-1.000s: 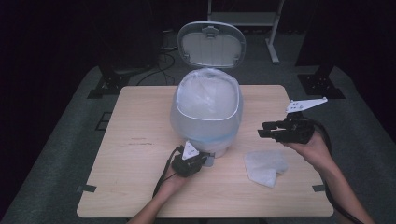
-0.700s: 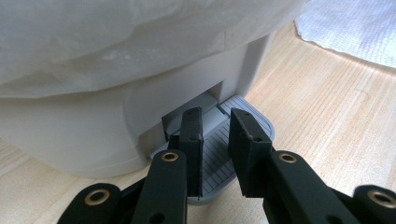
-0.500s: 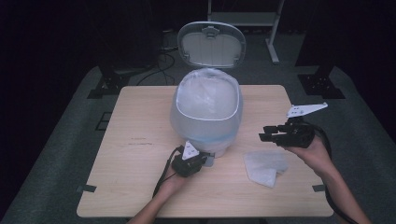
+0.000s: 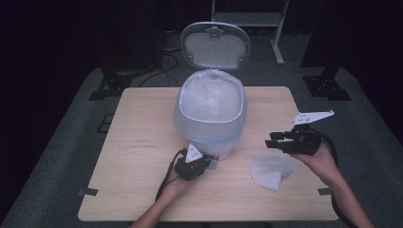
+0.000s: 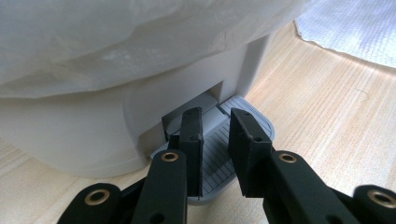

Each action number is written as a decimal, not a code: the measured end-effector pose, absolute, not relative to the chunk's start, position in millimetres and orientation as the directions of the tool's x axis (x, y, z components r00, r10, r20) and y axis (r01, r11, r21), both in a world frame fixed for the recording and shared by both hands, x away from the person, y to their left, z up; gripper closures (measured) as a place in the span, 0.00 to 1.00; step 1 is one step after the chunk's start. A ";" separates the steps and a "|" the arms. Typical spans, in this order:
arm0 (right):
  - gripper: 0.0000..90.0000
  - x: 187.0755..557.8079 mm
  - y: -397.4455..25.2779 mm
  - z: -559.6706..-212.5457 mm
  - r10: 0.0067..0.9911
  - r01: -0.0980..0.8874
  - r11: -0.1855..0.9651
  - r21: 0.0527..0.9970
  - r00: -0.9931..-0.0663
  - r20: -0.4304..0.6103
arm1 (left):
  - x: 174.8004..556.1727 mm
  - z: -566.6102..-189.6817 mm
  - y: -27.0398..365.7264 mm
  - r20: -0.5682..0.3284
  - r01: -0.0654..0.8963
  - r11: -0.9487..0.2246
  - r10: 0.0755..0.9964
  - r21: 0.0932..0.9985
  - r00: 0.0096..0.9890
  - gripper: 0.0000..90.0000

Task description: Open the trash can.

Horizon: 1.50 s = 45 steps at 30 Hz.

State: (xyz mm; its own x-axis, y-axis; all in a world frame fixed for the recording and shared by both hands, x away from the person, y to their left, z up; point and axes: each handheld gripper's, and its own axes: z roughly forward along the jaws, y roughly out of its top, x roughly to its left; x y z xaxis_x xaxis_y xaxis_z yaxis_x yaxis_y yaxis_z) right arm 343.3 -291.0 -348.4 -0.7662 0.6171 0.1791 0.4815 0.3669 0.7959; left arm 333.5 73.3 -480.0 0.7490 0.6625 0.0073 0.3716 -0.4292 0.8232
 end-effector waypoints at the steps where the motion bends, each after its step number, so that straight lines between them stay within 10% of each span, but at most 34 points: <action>1: 0.62 342.8 -290.9 -349.3 0.617 0.478 0.371 0.796 -0.768 0.173 | 333.5 -480.0 73.3 0.008 0.371 -0.430 0.662 0.823 0.749 0.83; 45: 0.54 325.1 -298.9 -412.8 0.635 0.514 0.410 0.753 -0.754 0.169 | 333.4 -479.9 73.3 0.009 0.371 -0.430 0.663 0.823 0.748 0.83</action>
State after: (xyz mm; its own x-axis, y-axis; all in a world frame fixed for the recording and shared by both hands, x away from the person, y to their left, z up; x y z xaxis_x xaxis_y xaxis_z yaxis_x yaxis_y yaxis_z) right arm 325.1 -298.9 -412.8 -0.7541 0.6348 0.1686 0.5139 0.4104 0.7533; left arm 333.4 73.3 -479.9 0.7482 0.6635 0.0093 0.3713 -0.4302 0.8228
